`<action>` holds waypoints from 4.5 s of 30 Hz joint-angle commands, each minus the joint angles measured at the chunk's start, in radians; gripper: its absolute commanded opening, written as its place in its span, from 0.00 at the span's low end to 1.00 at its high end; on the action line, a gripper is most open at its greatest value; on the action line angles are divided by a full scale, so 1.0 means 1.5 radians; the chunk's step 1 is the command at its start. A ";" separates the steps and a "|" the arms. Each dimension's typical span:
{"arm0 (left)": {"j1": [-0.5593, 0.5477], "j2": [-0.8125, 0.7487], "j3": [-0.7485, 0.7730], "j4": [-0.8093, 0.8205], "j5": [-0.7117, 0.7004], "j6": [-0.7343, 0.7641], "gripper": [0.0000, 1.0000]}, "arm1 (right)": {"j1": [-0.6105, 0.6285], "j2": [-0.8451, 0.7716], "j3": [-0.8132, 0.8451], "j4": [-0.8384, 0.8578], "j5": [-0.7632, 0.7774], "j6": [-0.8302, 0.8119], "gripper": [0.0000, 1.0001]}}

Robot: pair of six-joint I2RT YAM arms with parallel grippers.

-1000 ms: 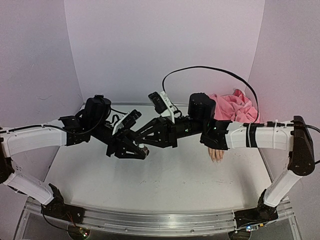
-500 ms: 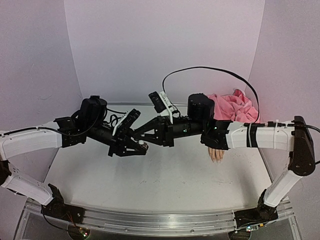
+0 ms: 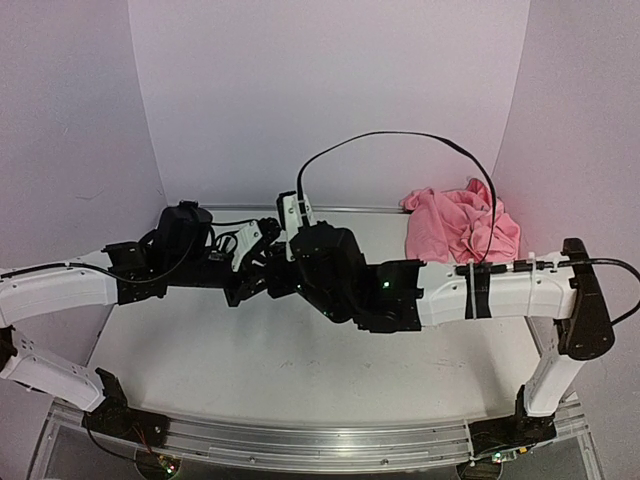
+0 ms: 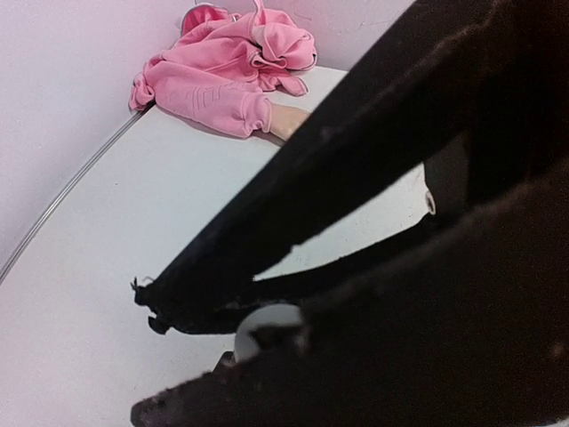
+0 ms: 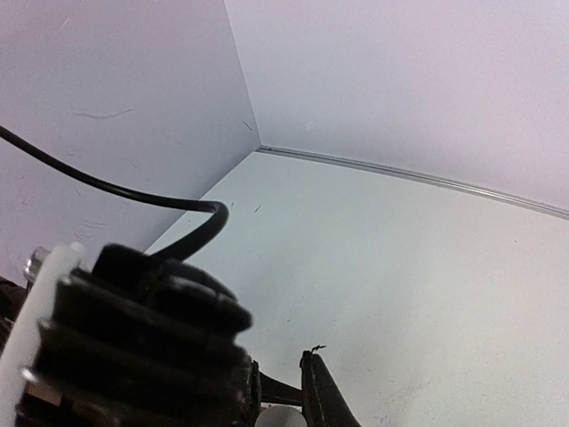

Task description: Paint the nails

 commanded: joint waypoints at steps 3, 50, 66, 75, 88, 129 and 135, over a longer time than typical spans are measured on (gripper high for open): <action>0.027 -0.021 0.021 0.065 -0.105 -0.019 0.00 | -0.038 -0.092 -0.070 -0.003 -0.113 -0.027 0.03; 0.024 0.056 0.067 0.068 0.593 -0.078 0.00 | -0.212 -0.098 -0.154 0.333 -1.064 0.002 0.16; 0.028 -0.015 0.026 0.066 -0.041 -0.027 0.00 | -0.068 -0.138 -0.136 0.017 -0.173 -0.106 0.00; 0.028 -0.032 0.017 0.067 -0.090 -0.018 0.00 | -0.010 -0.042 -0.045 -0.003 -0.051 -0.027 0.00; 0.028 -0.022 0.025 0.067 0.142 -0.021 0.00 | -0.166 -0.230 -0.199 0.092 -0.581 -0.052 0.83; 0.028 -0.007 0.040 0.067 0.271 -0.051 0.00 | -0.207 -0.122 -0.176 0.224 -0.933 -0.043 0.00; 0.028 -0.024 0.026 0.067 -0.039 -0.025 0.00 | -0.095 -0.125 -0.136 0.035 -0.271 -0.096 0.00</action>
